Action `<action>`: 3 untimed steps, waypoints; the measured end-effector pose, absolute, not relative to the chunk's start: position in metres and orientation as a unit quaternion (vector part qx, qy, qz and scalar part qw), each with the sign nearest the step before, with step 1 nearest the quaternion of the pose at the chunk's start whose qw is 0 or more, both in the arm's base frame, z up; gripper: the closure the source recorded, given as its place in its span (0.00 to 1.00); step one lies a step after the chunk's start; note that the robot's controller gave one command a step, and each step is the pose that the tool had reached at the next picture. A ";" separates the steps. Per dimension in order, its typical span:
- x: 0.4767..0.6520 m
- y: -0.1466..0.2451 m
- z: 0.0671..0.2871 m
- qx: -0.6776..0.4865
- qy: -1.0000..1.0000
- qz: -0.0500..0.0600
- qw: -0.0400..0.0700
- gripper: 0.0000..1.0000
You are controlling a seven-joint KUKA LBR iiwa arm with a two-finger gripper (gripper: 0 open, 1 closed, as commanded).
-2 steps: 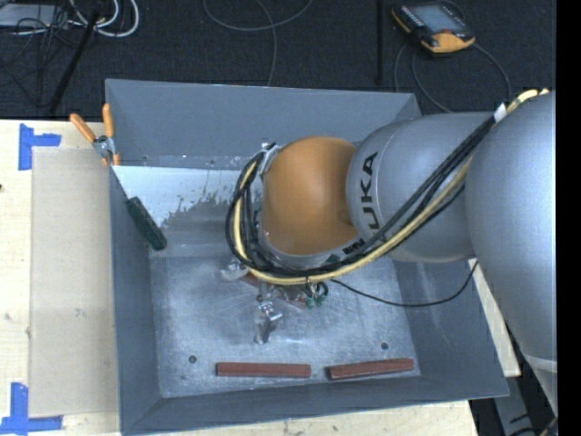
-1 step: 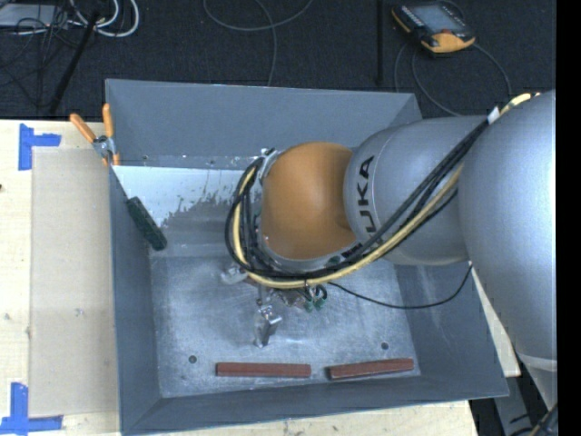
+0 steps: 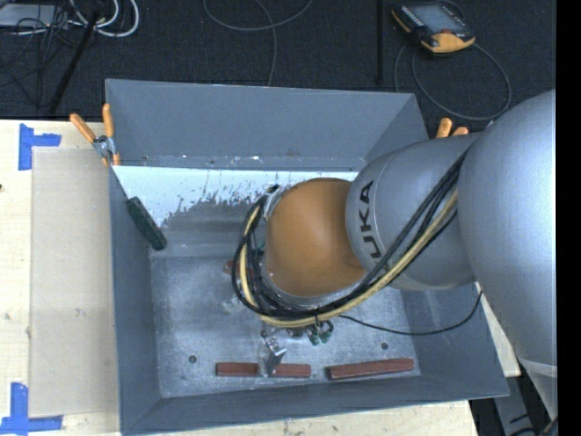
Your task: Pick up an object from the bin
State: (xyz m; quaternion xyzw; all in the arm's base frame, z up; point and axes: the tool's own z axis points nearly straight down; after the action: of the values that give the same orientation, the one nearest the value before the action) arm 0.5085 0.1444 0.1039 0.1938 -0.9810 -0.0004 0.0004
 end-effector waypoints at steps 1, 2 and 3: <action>0.483 0.150 0.104 0.207 -0.978 0.000 0.002 0.00; 0.478 0.156 0.074 0.237 -0.971 -0.002 -0.009 1.00; 0.478 0.156 0.074 0.237 -0.971 -0.002 -0.009 1.00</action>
Offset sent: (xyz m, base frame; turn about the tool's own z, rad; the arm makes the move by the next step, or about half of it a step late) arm -0.0355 0.0097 -0.0339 -0.0931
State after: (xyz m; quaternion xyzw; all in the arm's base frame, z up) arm 0.4781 0.1555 0.0741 0.2370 -0.9715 -0.0016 -0.0086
